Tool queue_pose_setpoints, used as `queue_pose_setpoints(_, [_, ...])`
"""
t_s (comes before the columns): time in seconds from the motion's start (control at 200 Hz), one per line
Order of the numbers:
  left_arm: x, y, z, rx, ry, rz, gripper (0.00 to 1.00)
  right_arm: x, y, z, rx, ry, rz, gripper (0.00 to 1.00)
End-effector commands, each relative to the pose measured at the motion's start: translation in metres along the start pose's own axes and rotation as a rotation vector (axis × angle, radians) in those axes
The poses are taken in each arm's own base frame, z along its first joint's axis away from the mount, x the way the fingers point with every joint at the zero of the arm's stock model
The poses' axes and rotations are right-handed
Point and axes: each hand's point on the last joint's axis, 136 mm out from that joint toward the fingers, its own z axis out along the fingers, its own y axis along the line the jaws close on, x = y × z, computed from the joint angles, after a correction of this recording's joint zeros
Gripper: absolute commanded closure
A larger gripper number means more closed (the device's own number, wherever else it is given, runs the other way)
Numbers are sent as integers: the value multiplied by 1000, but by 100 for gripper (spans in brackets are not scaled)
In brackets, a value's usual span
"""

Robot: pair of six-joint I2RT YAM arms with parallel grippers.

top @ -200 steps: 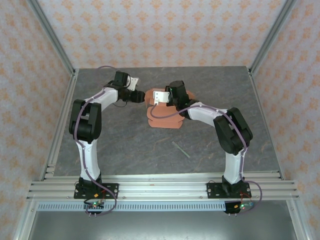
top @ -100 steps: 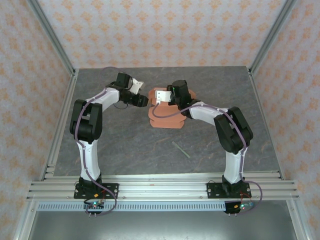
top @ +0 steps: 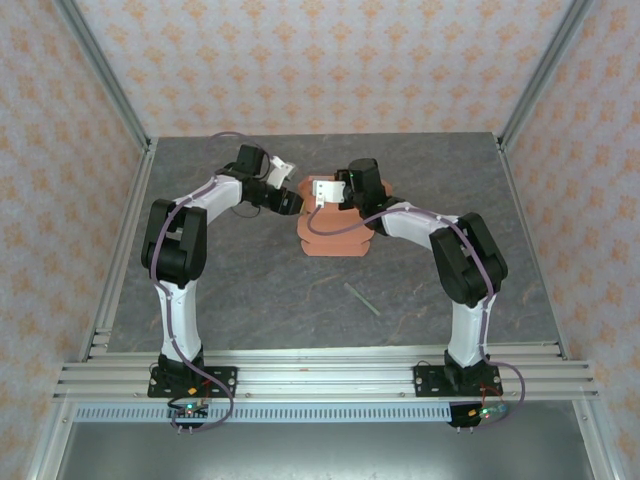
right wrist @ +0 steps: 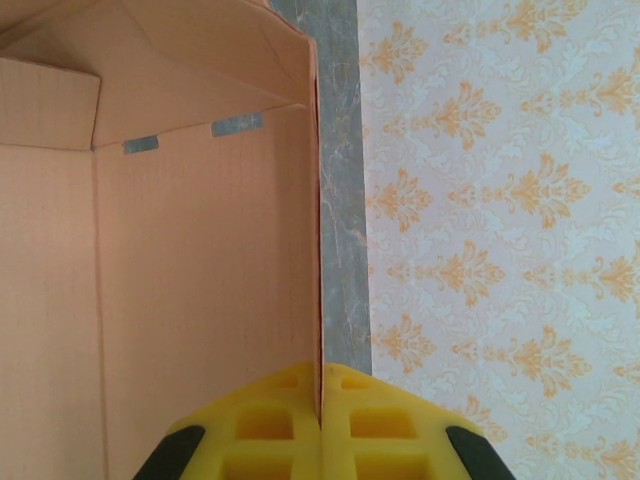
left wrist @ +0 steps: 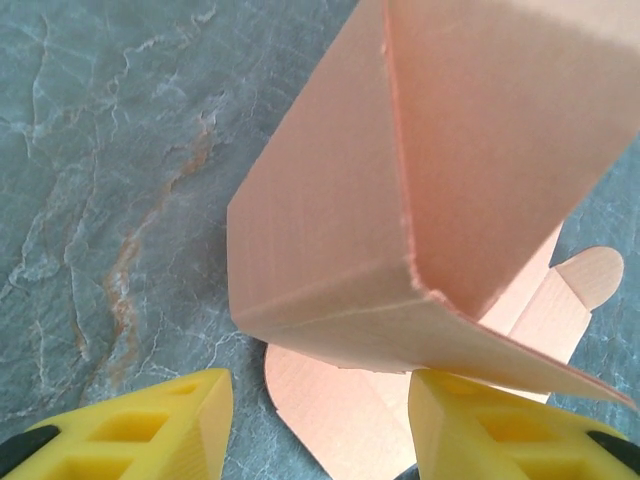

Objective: Fold the paper box

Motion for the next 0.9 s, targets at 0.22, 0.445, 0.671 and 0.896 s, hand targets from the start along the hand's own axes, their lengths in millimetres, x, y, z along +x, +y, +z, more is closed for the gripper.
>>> queue_pose_setpoints(0.22, [-38, -18, -6, 70, -125, 120, 51, -2, 11, 1, -73, -41, 60, 99])
queue_pose_setpoints(0.445, [-44, -19, 2, 95, -145, 133, 51, -1, 14, 3, -93, -35, 62, 99])
queue_pose_setpoints(0.671, [-39, -14, 14, 69, -143, 136, 51, 1, 16, 5, -110, -25, 65, 99])
queue_pose_setpoints(0.896, [-45, -15, 18, 32, -188, 141, 51, -1, 15, 5, -114, -29, 76, 99])
